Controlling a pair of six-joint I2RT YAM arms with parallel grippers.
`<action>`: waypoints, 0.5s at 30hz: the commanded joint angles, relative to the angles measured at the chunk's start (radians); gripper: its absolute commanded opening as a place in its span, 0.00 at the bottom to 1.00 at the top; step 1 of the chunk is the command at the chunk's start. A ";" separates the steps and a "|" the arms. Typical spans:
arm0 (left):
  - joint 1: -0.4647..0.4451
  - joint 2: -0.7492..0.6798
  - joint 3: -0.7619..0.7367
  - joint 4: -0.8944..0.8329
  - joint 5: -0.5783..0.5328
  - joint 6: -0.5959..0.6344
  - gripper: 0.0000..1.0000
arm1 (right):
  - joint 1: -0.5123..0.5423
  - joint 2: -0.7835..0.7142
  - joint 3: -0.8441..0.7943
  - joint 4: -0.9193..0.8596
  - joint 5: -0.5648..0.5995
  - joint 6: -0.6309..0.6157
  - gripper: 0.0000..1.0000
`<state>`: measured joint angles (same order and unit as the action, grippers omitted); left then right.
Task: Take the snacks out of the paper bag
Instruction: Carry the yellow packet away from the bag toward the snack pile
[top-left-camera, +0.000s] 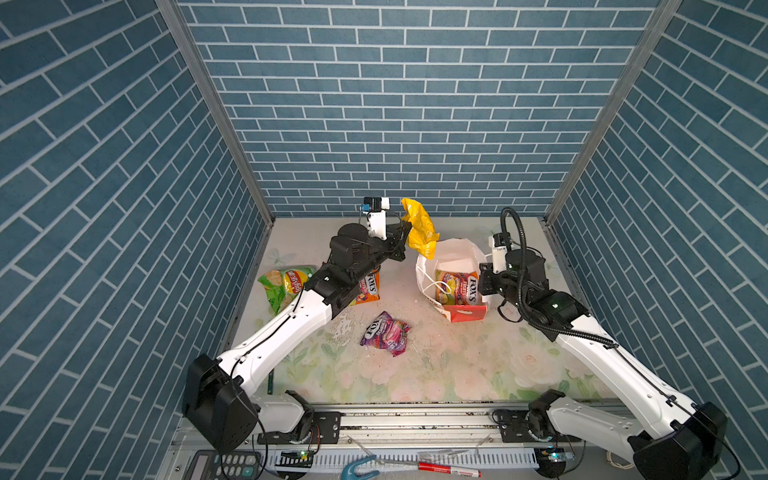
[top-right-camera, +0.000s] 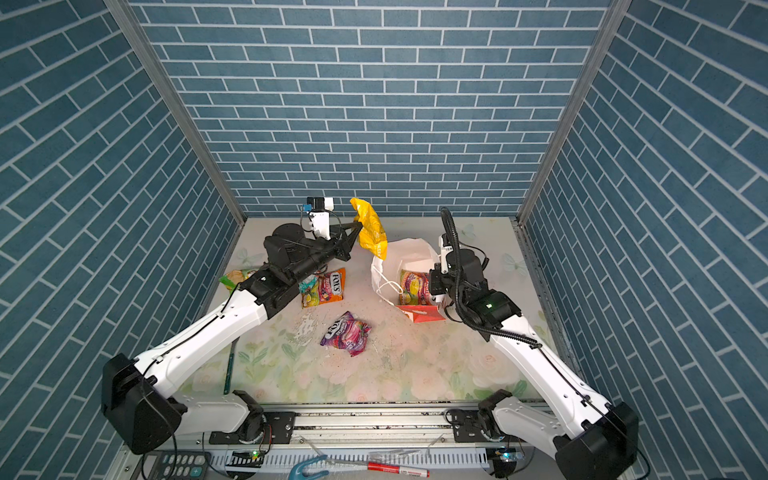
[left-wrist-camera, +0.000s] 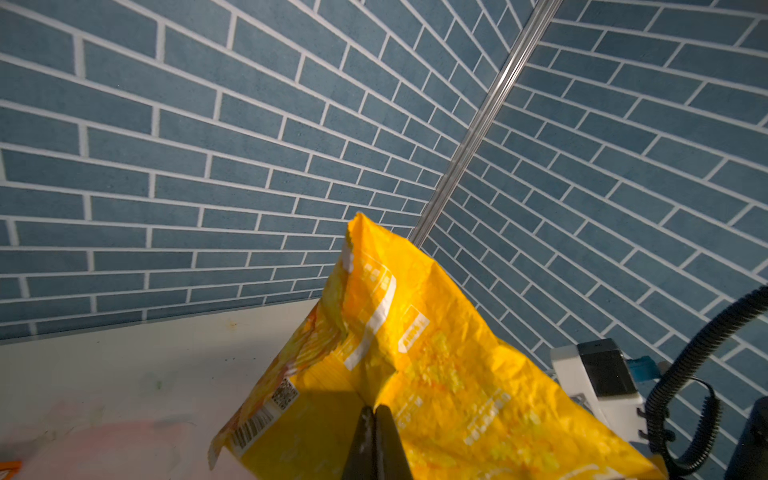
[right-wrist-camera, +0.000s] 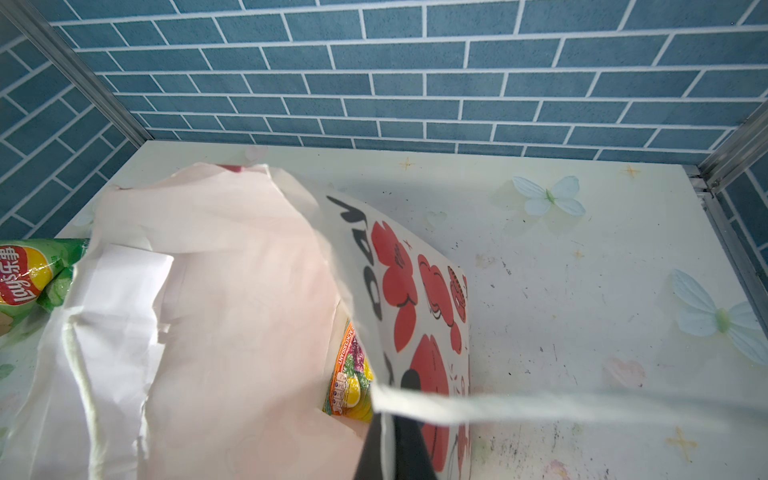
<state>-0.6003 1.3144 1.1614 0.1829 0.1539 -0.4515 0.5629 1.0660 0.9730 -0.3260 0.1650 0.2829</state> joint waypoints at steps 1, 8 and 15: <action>0.021 -0.033 0.031 -0.096 -0.048 0.039 0.00 | -0.001 -0.032 0.039 -0.016 0.002 0.011 0.00; 0.026 -0.093 0.007 -0.202 -0.236 0.157 0.00 | -0.001 -0.052 0.043 -0.034 -0.004 -0.003 0.00; 0.049 -0.154 -0.070 -0.252 -0.422 0.187 0.00 | -0.001 -0.073 0.026 -0.040 0.005 -0.002 0.00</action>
<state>-0.5705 1.1797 1.1290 -0.0296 -0.1596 -0.2939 0.5629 1.0237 0.9730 -0.3782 0.1638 0.2821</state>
